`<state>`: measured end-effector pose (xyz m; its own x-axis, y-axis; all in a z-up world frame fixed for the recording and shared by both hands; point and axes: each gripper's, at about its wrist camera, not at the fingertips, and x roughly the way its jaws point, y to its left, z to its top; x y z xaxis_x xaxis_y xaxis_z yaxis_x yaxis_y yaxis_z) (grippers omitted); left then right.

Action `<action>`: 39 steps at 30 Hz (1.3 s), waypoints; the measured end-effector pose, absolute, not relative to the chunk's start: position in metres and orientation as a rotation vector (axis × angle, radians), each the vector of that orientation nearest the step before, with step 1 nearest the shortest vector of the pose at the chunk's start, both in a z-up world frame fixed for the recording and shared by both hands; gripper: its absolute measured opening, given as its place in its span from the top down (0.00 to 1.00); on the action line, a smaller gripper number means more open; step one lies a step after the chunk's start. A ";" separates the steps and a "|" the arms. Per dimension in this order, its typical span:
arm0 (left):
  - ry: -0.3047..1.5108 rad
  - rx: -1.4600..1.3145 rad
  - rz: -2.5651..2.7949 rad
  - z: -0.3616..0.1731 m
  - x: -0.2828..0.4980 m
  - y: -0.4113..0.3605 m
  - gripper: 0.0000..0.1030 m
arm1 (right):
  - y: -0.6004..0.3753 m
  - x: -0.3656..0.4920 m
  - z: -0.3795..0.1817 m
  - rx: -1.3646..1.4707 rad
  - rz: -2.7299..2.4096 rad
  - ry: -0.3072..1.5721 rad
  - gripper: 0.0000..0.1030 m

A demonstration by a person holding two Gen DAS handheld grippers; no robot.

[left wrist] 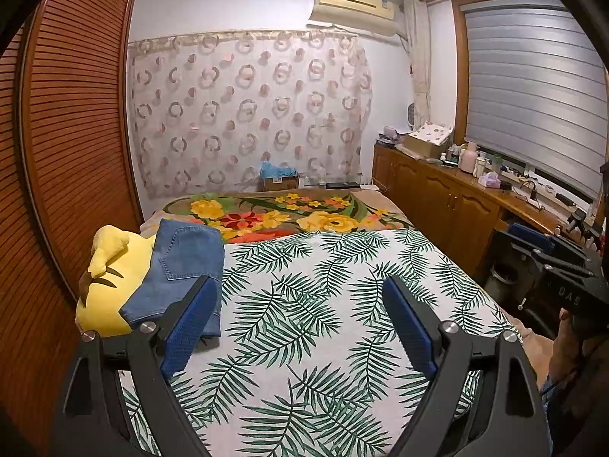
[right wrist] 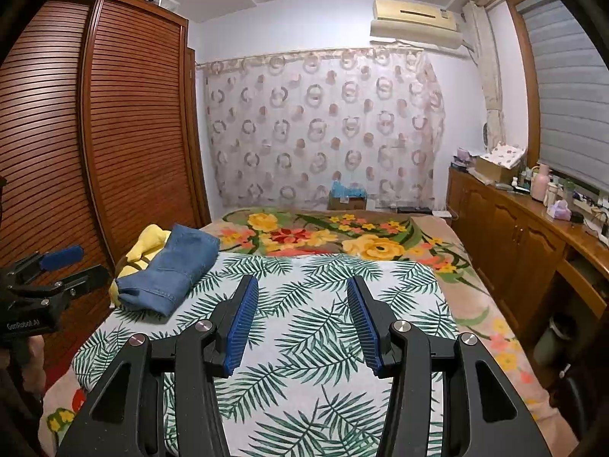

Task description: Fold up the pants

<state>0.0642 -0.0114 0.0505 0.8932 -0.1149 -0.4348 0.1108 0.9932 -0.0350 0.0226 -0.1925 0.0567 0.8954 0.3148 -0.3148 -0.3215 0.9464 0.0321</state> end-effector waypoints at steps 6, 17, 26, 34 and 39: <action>0.458 -0.018 -0.110 0.050 0.064 -0.007 0.14 | -0.194 0.024 0.054 -0.022 0.334 0.321 0.51; 0.458 -0.017 -0.112 0.050 0.064 -0.006 0.14 | -0.197 0.026 0.054 -0.020 0.340 0.321 0.51; 0.456 -0.018 -0.112 0.050 0.064 -0.006 0.14 | -0.199 0.026 0.053 -0.026 0.343 0.316 0.51; 0.455 -0.018 -0.111 0.050 0.064 -0.006 0.14 | -0.201 0.026 0.053 -0.027 0.346 0.316 0.51; 0.455 -0.018 -0.110 0.050 0.063 -0.006 0.14 | -0.200 0.026 0.052 -0.026 0.348 0.318 0.51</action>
<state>0.0635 -0.0058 0.0496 0.8925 -0.1103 -0.4374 0.1024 0.9939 -0.0417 0.0257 -0.1999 0.0524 0.8911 0.3311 -0.3103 -0.3390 0.9403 0.0296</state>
